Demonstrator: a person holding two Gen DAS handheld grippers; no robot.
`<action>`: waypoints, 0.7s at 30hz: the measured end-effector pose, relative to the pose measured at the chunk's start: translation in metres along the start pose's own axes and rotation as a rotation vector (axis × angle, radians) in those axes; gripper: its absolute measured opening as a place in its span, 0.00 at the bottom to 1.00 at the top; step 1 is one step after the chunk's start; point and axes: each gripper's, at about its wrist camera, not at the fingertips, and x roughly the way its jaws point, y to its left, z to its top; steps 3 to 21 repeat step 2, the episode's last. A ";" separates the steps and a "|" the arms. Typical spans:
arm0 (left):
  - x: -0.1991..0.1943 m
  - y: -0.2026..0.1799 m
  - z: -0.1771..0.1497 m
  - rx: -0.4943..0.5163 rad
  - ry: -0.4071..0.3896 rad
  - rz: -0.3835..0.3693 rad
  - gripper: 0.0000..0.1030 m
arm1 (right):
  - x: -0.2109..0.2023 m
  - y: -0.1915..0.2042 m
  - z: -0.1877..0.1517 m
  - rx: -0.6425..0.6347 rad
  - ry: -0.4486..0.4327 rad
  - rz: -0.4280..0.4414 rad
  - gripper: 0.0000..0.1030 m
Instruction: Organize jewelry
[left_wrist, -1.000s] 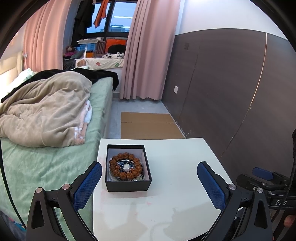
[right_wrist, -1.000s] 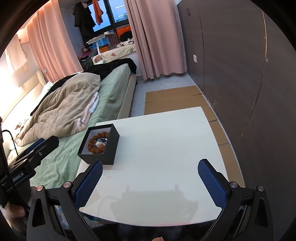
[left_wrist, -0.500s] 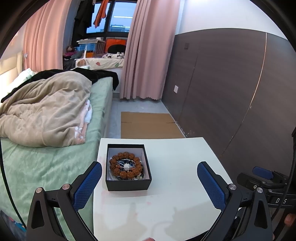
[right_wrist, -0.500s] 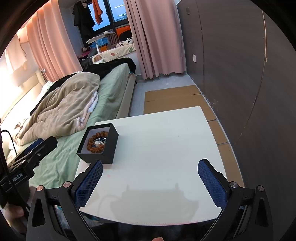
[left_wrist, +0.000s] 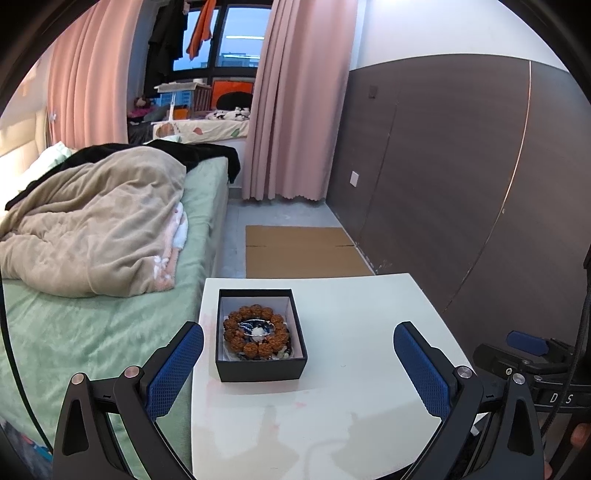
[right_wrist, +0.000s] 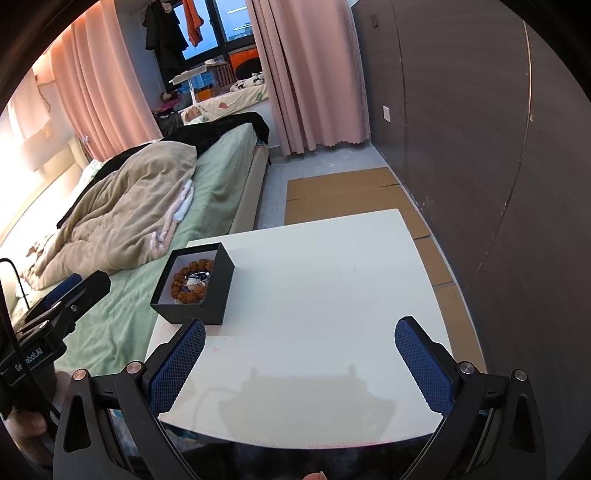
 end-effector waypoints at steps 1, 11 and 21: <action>0.000 0.000 0.000 -0.003 0.001 -0.002 0.99 | 0.001 0.000 0.000 0.001 0.001 0.000 1.00; 0.001 0.001 -0.001 -0.004 0.006 -0.003 1.00 | 0.001 -0.001 0.000 0.003 0.002 0.000 1.00; 0.001 0.001 -0.001 -0.004 0.006 -0.003 1.00 | 0.001 -0.001 0.000 0.003 0.002 0.000 1.00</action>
